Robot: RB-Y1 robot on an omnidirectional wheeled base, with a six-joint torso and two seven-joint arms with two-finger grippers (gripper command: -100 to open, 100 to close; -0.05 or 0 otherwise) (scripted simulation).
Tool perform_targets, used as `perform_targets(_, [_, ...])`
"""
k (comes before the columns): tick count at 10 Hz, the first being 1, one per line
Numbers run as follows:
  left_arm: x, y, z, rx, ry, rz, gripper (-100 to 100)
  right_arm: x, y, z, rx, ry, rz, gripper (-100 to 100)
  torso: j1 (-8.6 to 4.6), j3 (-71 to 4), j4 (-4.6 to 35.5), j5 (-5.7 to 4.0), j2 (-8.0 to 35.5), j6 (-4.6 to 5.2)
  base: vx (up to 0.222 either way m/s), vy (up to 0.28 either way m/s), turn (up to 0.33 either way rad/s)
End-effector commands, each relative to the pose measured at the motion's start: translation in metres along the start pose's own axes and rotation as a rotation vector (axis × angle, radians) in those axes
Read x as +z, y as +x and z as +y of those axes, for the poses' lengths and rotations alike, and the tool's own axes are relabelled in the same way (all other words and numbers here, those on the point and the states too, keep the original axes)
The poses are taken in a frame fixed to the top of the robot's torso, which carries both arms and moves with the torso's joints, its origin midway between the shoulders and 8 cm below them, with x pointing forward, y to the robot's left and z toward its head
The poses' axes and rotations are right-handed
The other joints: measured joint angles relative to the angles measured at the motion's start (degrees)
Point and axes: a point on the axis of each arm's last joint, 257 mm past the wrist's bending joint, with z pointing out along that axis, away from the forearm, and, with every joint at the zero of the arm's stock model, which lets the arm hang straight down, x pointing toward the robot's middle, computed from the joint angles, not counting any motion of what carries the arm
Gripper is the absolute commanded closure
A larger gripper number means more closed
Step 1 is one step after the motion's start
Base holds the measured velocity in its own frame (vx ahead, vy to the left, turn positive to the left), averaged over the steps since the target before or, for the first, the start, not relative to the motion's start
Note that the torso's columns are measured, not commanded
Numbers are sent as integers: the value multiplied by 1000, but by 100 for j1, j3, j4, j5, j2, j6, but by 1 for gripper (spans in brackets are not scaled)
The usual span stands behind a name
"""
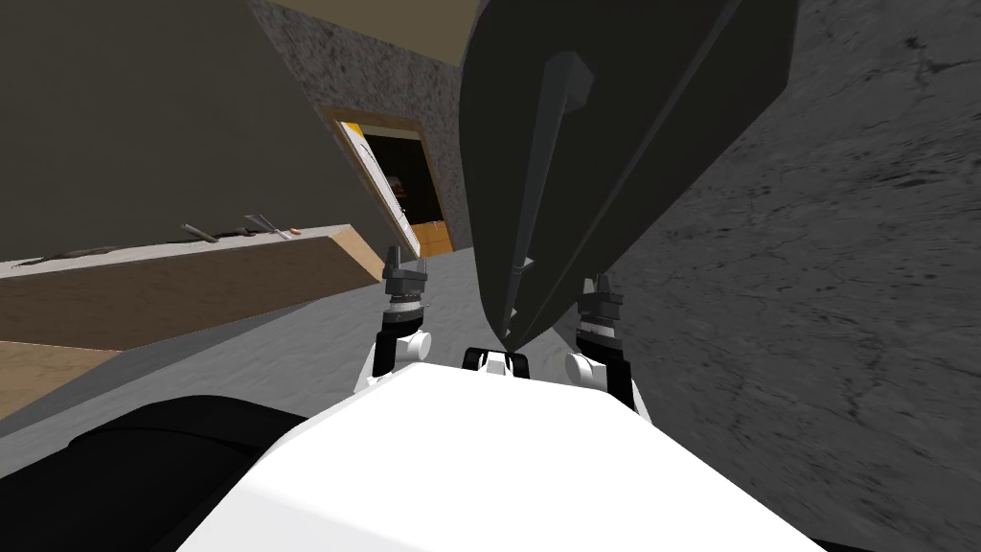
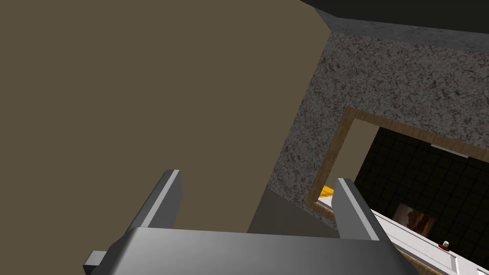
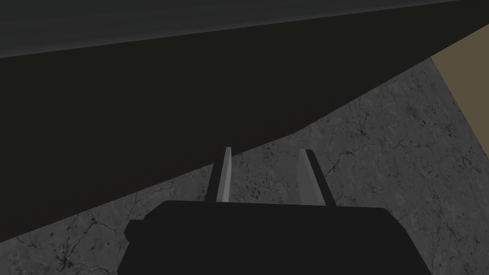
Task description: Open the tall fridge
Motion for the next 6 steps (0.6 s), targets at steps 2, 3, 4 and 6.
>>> perform_targets(2, [0, 0, 0, 0, 0, 0, 0, 0, 1, -1, -39, 2, 30, -100, 0, -1692, 846, 0, 846, 0, -1, 2, 6])
perform_targets(3, [0, 0, 0, 0, 0, 0, 0, 0, 1, -3, -75, 3, 55, -100, 0, -2086, 1035, 0, 1041, 0, -14, 11, 18])
perform_targets(4, [0, 0, 0, 0, -1, 0, 0, 1, 1, -4, -121, 3, 84, -100, 2, -2196, 1092, 1, 1096, 0, -23, 15, 17])
perform_targets(6, [0, 0, 0, 0, -1, 0, 0, 1, 0, -6, -175, 2, 118, -100, 1, -2227, 1113, 0, 1113, 0, -20, 13, 14])
